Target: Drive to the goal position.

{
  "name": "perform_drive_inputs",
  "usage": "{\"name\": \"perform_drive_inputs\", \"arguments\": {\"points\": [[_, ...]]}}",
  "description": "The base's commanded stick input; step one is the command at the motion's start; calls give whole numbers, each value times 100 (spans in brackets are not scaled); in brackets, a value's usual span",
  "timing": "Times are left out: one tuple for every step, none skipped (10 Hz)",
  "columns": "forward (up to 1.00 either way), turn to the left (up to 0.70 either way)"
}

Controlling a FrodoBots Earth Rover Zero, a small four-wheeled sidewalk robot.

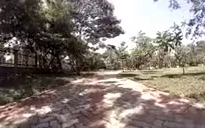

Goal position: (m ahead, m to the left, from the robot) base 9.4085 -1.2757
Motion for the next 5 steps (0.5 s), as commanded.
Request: {"name": "perform_drive_inputs", "arguments": {"points": [[70, 0], [70, 0], [70, 0], [70, 0], [70, 0]]}}
